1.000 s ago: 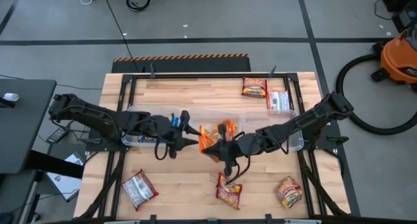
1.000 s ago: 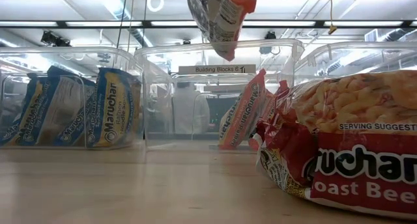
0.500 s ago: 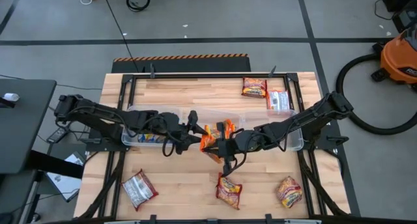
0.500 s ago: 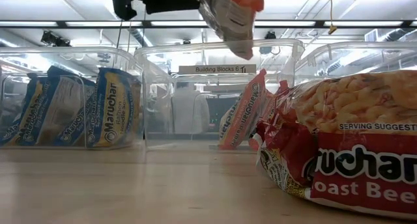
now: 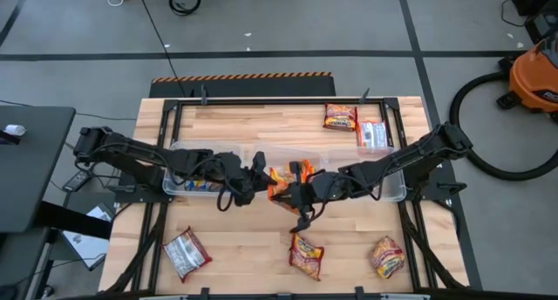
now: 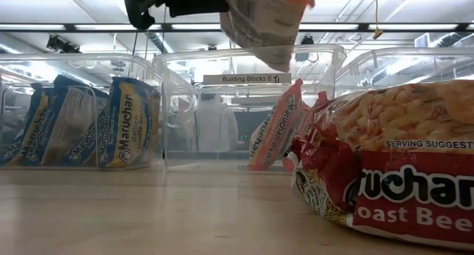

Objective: Sort Maruchan noodles
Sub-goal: Put the orange noodle pack into the middle transparent bin

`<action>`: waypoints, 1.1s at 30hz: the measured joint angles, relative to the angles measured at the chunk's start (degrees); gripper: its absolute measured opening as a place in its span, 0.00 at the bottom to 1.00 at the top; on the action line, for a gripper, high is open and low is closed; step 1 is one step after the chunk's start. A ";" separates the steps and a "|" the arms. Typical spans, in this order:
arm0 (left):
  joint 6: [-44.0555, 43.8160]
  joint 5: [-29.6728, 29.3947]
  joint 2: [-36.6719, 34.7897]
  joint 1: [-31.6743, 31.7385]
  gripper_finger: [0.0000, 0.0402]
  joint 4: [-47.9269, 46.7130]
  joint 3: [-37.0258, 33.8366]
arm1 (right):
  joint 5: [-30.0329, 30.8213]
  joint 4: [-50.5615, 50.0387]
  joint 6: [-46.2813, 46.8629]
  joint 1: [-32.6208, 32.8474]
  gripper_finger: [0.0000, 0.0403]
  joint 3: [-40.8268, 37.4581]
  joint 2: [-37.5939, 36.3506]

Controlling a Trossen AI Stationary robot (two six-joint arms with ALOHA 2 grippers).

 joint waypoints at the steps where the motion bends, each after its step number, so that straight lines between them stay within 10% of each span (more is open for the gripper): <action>1: 0.65 -0.04 0.01 0.00 0.16 -0.05 0.00 | 0.01 -0.04 0.00 -0.17 0.02 0.00 0.00; 6: 5.19 -0.42 0.02 0.17 0.02 0.08 0.00 | 0.25 -0.08 0.00 -0.62 0.03 0.00 0.00; 21: 17.10 -0.19 -0.50 6.34 0.03 -5.27 5.38 | 9.21 -14.92 0.11 2.27 0.35 9.31 0.00; 33: 27.96 1.50 0.53 12.22 0.02 -22.76 9.60 | 14.33 -31.27 9.08 6.61 0.38 18.56 0.00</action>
